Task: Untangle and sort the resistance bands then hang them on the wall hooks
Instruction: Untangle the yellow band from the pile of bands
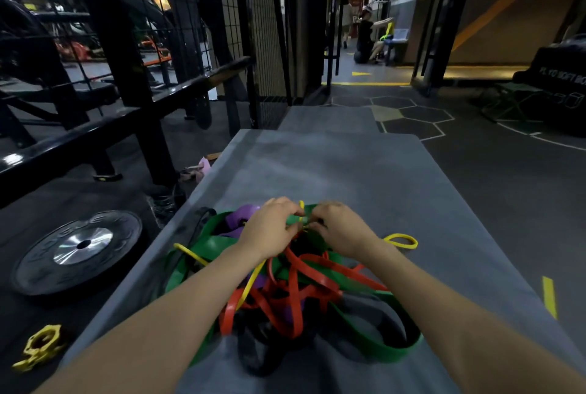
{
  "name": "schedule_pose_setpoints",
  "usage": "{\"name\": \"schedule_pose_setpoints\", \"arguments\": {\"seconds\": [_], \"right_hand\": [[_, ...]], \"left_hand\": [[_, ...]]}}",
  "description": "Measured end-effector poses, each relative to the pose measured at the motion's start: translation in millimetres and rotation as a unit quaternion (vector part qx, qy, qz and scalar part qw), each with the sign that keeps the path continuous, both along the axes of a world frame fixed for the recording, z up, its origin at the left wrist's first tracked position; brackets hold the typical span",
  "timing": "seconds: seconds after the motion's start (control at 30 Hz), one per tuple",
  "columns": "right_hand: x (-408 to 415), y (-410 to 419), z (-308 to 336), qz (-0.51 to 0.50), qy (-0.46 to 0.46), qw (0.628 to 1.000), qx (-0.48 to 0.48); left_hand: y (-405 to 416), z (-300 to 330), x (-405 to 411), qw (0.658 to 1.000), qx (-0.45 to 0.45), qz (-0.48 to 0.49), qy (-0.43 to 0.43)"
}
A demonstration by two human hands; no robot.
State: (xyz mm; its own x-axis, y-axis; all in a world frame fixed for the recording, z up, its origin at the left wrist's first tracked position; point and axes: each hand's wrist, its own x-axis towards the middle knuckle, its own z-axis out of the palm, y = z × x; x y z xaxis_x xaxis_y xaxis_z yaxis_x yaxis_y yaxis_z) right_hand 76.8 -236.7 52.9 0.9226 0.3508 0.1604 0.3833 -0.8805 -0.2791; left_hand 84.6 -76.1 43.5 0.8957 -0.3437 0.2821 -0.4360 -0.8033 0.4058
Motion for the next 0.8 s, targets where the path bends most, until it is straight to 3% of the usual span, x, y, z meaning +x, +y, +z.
{"name": "schedule_pose_setpoints", "arguments": {"seconds": [0.2, 0.33, 0.57, 0.8], "right_hand": [[-20, -36, -12, -0.049, -0.007, 0.999, 0.014], [-23, -48, -20, -0.063, -0.007, 0.996, 0.056], [-32, -43, -36, -0.069, -0.052, 0.991, 0.105], [-40, -41, -34, -0.073, -0.037, 0.988, 0.128]], "left_hand": [[-20, -4, 7, 0.99, 0.106, -0.077, 0.047], [-25, -5, 12, 0.98, 0.175, -0.067, 0.065], [-35, 4, 19, 0.972, 0.192, -0.054, 0.127], [-40, 20, 18, 0.927, 0.305, -0.053, 0.21]]}}
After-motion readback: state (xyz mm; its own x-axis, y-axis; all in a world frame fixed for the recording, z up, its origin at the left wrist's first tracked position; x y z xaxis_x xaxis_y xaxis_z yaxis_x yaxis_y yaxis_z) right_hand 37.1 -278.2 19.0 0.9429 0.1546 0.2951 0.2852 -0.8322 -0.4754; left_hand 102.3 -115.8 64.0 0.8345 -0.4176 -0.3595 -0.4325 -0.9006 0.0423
